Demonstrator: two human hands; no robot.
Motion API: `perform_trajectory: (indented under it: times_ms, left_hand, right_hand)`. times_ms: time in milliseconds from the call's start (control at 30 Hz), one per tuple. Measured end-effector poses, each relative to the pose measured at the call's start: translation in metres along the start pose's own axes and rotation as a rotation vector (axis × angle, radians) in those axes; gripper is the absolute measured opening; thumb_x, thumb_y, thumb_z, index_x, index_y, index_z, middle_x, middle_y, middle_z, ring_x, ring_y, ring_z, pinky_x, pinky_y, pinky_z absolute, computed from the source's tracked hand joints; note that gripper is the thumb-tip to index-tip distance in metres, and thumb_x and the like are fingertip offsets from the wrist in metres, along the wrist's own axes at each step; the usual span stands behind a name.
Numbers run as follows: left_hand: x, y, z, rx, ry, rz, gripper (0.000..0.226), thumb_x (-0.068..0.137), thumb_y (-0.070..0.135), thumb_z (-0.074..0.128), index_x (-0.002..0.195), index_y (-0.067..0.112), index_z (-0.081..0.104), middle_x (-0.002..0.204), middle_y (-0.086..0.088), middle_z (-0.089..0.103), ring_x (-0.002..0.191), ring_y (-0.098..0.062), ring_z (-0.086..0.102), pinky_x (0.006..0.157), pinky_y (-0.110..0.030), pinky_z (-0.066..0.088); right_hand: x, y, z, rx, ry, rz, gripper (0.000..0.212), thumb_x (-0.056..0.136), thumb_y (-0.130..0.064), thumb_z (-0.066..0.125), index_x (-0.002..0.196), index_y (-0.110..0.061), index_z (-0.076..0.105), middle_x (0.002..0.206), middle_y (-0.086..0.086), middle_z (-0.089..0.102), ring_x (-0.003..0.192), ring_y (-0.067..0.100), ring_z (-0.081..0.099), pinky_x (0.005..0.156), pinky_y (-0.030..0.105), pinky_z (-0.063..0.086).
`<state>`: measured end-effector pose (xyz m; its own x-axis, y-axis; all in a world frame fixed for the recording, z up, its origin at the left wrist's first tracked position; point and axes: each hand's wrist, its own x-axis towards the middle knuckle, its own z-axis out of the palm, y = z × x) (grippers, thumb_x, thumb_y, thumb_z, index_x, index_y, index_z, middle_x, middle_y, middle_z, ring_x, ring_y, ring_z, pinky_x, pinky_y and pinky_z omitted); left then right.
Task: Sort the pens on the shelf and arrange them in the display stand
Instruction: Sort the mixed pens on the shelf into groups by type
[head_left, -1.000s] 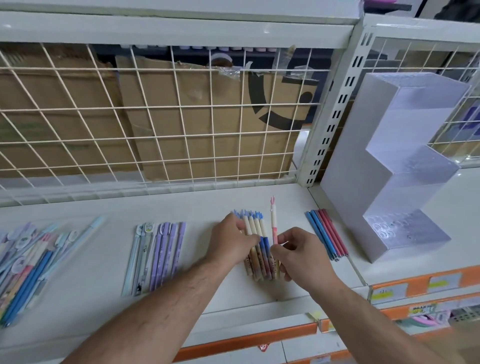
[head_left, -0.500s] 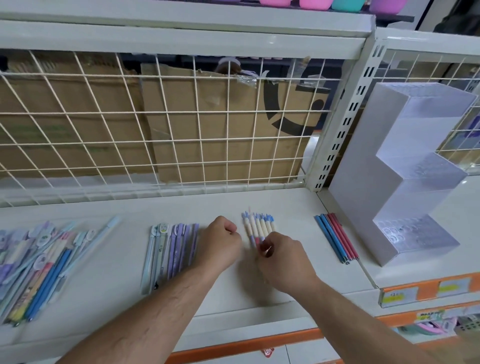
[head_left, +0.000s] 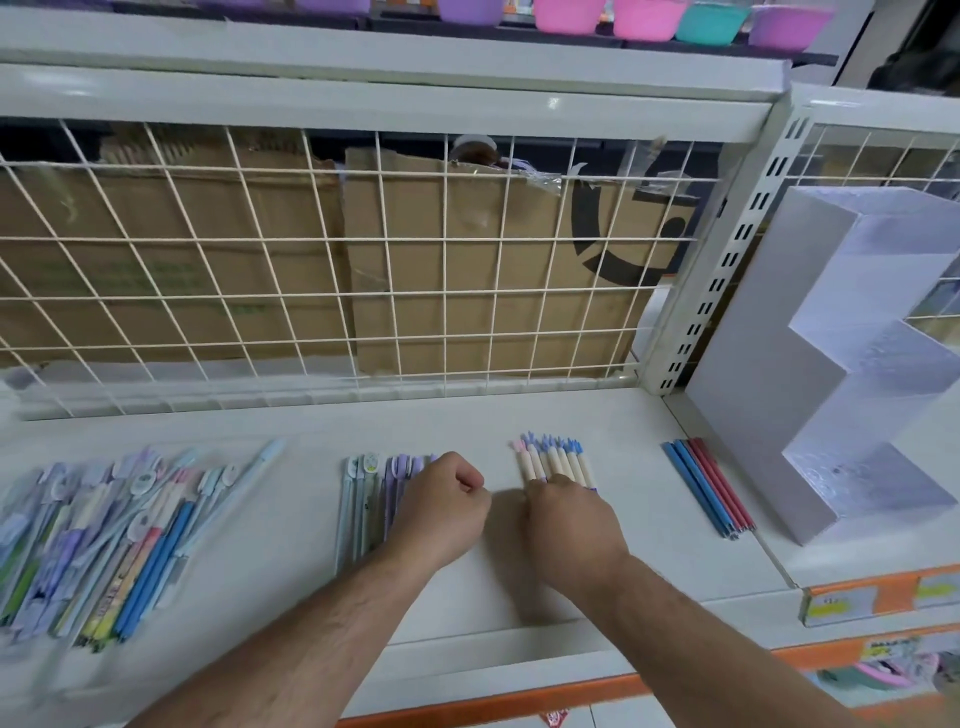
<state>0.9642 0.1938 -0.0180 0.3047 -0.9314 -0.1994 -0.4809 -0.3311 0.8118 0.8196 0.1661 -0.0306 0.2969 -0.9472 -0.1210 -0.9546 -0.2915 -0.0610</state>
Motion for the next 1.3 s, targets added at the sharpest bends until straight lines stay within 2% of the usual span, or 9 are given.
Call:
perform_trajectory:
  times_ms: [133, 267, 367, 433, 700, 900, 1000, 1133, 1300]
  left_hand:
    - [-0.004, -0.006, -0.010, 0.032, -0.009, 0.023, 0.012, 0.087, 0.019, 0.052, 0.087, 0.027, 0.061, 0.087, 0.010, 0.067, 0.061, -0.010, 0.056, 0.042, -0.022, 0.042]
    - [-0.010, -0.016, -0.026, 0.037, -0.017, 0.028, 0.010, 0.090, 0.023, 0.050, 0.086, 0.028, 0.057, 0.083, 0.004, 0.065, 0.042, -0.020, 0.058, 0.033, -0.025, 0.042]
    - [-0.013, -0.032, -0.047, 0.145, 0.082, 0.085, 0.006, 0.086, 0.025, 0.054, 0.081, 0.026, 0.057, 0.079, 0.007, 0.066, 0.063, -0.016, 0.066, 0.059, -0.037, 0.057]
    - [-0.014, -0.046, -0.064, 0.210, 0.148, 0.101, 0.003, 0.082, 0.025, 0.055, 0.079, 0.025, 0.057, 0.080, 0.010, 0.065, 0.076, -0.014, 0.063, 0.071, -0.035, 0.055]
    - [-0.023, -0.100, -0.145, 0.705, 0.294, 0.028, 0.040, 0.092, 0.043, 0.050, 0.119, 0.014, 0.058, 0.115, -0.005, 0.063, 0.107, -0.024, 0.058, 0.086, -0.036, 0.048]
    - [-0.028, -0.127, -0.169, 0.938, 0.209, -0.005, 0.036, 0.092, 0.043, 0.046, 0.110, 0.015, 0.061, 0.115, -0.005, 0.061, 0.111, -0.025, 0.051, 0.092, -0.034, 0.044]
    - [-0.028, -0.129, -0.176, 0.970, 0.243, 0.011, 0.039, 0.093, 0.044, 0.046, 0.112, 0.013, 0.060, 0.117, -0.009, 0.059, 0.111, -0.027, 0.051, 0.094, -0.034, 0.043]
    - [-0.027, -0.133, -0.182, 1.006, 0.231, -0.021, 0.052, 0.093, 0.050, 0.051, 0.123, 0.008, 0.051, 0.117, -0.012, 0.060, 0.108, -0.027, 0.056, 0.087, -0.034, 0.045]
    - [-0.019, -0.135, -0.183, 0.890, 0.181, -0.035, 0.039, 0.091, 0.041, 0.062, 0.113, 0.009, 0.055, 0.110, -0.010, 0.066, 0.104, -0.026, 0.063, 0.077, -0.030, 0.045]
  right_hand:
    - [-0.004, -0.007, 0.001, 0.071, 0.099, -0.018, 0.025, 0.097, -0.026, 0.046, 0.118, -0.020, 0.059, 0.114, 0.000, 0.060, 0.091, 0.026, 0.064, 0.067, 0.027, 0.042]
    - [-0.007, -0.024, 0.001, 0.134, 0.254, -0.091, 0.028, 0.096, -0.038, 0.048, 0.115, -0.022, 0.062, 0.110, -0.002, 0.061, 0.082, 0.024, 0.064, 0.060, 0.028, 0.044]
    - [-0.009, -0.048, 0.001, 0.225, 0.339, -0.158, 0.027, 0.090, -0.035, 0.059, 0.109, -0.018, 0.068, 0.104, 0.000, 0.064, 0.081, 0.023, 0.066, 0.059, 0.031, 0.051]
    - [-0.009, -0.067, 0.000, 0.248, 0.357, -0.185, 0.024, 0.087, -0.031, 0.065, 0.106, -0.018, 0.070, 0.103, 0.000, 0.064, 0.081, 0.023, 0.067, 0.057, 0.031, 0.051]
    - [-0.009, -0.136, 0.005, 0.320, 0.425, -0.228, 0.014, 0.083, -0.023, 0.068, 0.095, -0.019, 0.072, 0.096, 0.000, 0.066, 0.076, 0.027, 0.068, 0.054, 0.036, 0.056]
    - [-0.012, -0.169, 0.010, 0.324, 0.411, -0.225, 0.019, 0.074, -0.014, 0.080, 0.092, -0.016, 0.074, 0.089, 0.002, 0.068, 0.080, 0.042, 0.069, 0.072, 0.057, 0.060]
    - [-0.010, -0.178, 0.014, 0.339, 0.402, -0.194, 0.019, 0.080, -0.024, 0.069, 0.098, -0.019, 0.073, 0.096, 0.003, 0.068, 0.088, 0.044, 0.067, 0.090, 0.064, 0.052]
    - [-0.010, -0.187, 0.014, 0.290, 0.366, -0.151, 0.025, 0.083, -0.034, 0.057, 0.100, -0.024, 0.072, 0.098, -0.002, 0.067, 0.087, 0.039, 0.065, 0.101, 0.062, 0.043]
    - [-0.015, -0.195, 0.006, 0.295, 0.374, -0.149, 0.017, 0.084, -0.029, 0.071, 0.099, -0.024, 0.074, 0.097, -0.005, 0.069, 0.080, 0.024, 0.066, 0.104, 0.051, 0.040]
